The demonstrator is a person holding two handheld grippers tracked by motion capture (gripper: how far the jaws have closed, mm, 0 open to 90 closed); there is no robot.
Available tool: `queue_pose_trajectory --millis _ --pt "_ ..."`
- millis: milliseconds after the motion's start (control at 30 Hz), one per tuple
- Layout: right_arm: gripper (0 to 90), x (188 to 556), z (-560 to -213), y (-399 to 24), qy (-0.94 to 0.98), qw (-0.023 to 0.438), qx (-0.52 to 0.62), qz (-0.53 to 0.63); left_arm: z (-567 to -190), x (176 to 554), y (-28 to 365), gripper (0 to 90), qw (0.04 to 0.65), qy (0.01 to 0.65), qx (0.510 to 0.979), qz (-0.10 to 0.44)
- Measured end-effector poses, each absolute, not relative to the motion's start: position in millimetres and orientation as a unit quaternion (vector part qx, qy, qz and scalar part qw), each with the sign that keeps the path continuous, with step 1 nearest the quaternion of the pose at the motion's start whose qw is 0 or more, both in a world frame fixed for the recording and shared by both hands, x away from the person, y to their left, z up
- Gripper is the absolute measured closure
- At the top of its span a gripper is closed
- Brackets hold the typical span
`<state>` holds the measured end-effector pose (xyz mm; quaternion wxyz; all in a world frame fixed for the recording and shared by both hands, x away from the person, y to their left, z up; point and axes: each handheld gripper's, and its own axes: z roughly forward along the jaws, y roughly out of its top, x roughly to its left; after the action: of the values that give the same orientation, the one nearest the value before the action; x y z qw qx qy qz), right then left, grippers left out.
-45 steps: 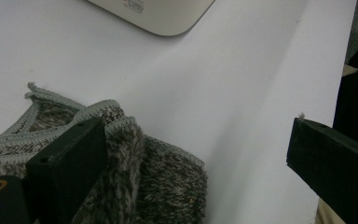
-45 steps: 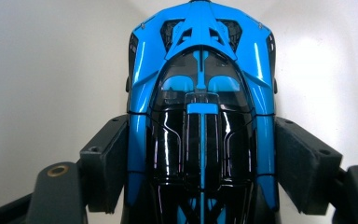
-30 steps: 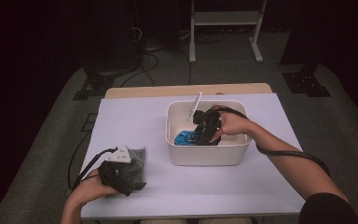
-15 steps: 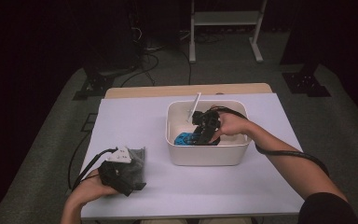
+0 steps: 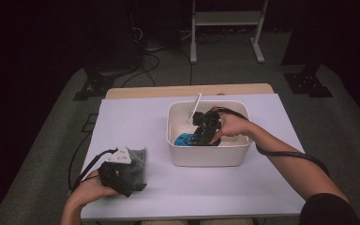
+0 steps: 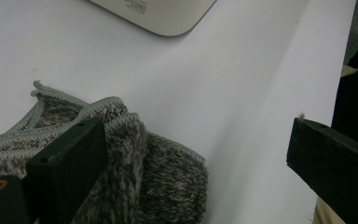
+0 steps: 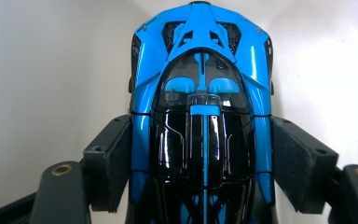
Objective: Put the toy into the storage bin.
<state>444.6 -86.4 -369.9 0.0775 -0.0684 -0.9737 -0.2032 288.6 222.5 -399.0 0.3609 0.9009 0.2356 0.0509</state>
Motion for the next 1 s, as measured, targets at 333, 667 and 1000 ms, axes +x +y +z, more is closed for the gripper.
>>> queue_pose_trajectory --millis 333,667,1000 --pt "26.6 444.9 -369.2 -85.3 -0.973 0.08 -0.068 -0.204 -398.3 287.8 222.8 4.5 0.362 0.235 0.901 0.052" --pt "26.2 446.0 -370.9 -86.0 -0.975 0.076 -0.071 -0.198 -398.1 287.7 222.6 4.5 0.36 0.232 0.902 0.052" --pt "25.7 445.8 -364.3 -85.7 -0.973 0.066 -0.07 -0.211 -398.0 286.8 221.1 4.5 0.359 0.229 0.903 0.051"
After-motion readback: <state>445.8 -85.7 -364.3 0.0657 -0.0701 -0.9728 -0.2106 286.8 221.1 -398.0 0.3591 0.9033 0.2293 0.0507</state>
